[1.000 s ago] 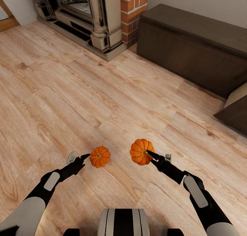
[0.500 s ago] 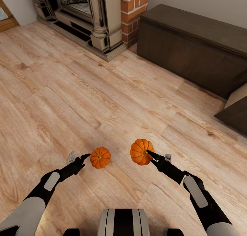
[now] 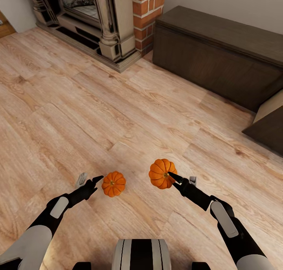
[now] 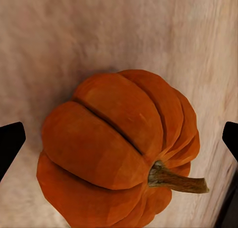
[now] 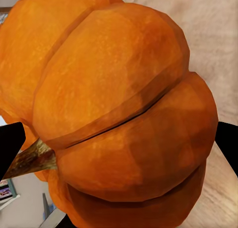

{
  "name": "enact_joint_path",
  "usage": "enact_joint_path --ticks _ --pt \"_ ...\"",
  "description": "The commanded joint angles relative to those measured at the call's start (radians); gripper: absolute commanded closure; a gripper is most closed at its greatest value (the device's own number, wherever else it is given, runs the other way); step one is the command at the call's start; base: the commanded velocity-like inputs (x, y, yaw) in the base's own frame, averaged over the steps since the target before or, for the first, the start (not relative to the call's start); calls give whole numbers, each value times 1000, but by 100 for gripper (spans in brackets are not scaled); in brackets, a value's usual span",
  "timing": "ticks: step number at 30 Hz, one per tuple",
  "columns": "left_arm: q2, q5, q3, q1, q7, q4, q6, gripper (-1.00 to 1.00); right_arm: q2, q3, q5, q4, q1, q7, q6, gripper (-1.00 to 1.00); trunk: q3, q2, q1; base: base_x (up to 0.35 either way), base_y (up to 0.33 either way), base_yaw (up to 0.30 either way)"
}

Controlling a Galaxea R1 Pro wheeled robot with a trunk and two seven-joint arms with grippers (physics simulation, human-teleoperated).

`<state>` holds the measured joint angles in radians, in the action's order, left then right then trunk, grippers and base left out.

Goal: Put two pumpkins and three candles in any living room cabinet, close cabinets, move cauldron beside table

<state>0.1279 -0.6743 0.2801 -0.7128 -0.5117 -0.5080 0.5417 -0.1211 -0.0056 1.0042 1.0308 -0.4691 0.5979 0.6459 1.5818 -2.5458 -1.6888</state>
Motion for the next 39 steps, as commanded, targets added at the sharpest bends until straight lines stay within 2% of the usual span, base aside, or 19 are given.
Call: enact_joint_path --ticks 1,11,21,37,39 --pt "0 -4 4 0 -2 0 8 -100 0 -1 7 0 0 -1 7 100 1 0 0 0 0 -2" --pt "-1 -4 4 0 -2 0 7 -100 0 -1 7 0 0 0 6 100 0 0 0 0 0 -5" --pt "0 -4 4 0 -11 0 8 -100 0 -1 7 0 0 0 7 100 -2 0 0 0 0 -115" --pt "1 -4 3 0 -16 0 8 -100 0 -1 7 0 0 0 7 100 -2 0 0 0 0 -5" --pt "1 -3 3 0 -15 0 8 -100 0 -1 7 0 0 0 7 100 6 -1 -1 0 0 0"
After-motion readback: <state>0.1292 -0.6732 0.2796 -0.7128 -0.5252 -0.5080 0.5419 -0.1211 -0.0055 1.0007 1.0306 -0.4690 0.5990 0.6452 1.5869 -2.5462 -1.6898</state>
